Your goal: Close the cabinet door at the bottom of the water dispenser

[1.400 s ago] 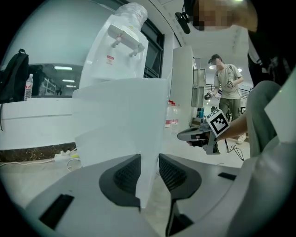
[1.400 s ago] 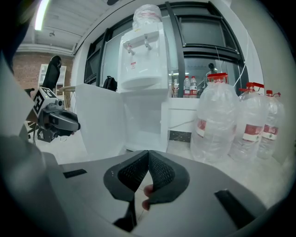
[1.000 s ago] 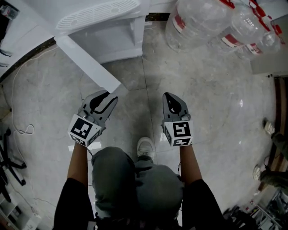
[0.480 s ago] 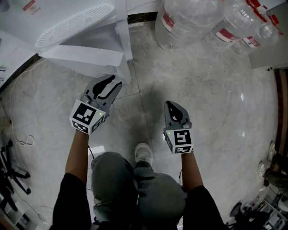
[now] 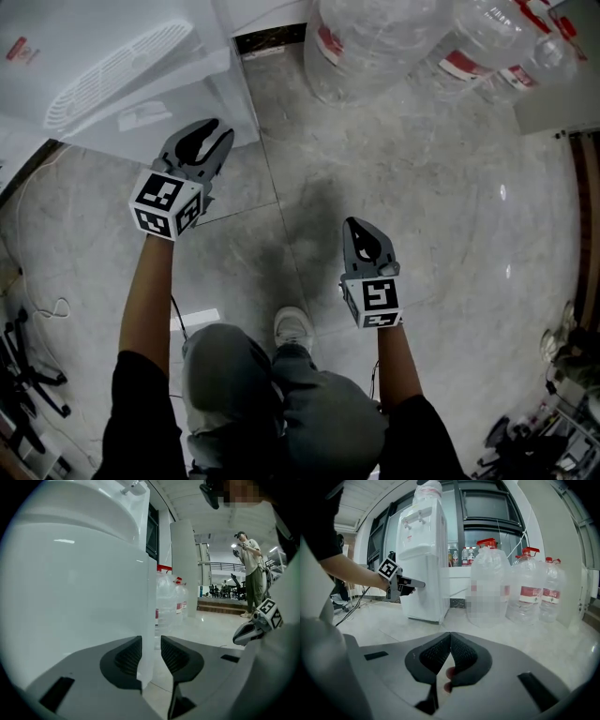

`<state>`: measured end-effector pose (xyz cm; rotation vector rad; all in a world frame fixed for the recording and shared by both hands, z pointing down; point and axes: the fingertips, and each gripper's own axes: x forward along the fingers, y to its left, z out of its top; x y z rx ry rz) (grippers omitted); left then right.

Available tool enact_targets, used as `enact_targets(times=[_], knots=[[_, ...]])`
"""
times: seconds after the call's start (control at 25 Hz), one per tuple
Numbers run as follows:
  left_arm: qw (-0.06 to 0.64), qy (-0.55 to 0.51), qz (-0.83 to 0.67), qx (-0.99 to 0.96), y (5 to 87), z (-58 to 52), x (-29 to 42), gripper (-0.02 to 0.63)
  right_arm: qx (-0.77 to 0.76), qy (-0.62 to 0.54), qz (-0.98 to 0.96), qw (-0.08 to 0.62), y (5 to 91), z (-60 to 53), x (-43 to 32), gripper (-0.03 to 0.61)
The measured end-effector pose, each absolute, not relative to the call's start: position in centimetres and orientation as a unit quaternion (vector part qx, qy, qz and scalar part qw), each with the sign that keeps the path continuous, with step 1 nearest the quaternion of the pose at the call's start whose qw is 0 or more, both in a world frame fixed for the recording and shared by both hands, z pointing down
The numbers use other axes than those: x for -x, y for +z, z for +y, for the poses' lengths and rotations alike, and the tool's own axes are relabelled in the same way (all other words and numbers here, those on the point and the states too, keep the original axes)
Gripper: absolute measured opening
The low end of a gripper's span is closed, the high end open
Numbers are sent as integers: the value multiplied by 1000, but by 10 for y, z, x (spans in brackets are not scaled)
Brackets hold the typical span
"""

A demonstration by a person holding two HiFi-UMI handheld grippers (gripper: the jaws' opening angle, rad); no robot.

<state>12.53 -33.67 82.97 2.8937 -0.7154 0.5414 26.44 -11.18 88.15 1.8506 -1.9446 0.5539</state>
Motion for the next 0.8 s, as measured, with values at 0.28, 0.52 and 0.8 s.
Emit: enact_targets(times=[0.28,0.52,0.8], knots=[[60,175,-271,-945,831,-368,-122,118,-666,200,-689,205,888,-106,-273,12],[54,174,-264,-947,829,-360,-126,118,-666,200,-688,205,887,-101,-274,14],[33,164,-265,-950,810,-330,-107,76,-666,183,-699,186,869,-115,-257,12]])
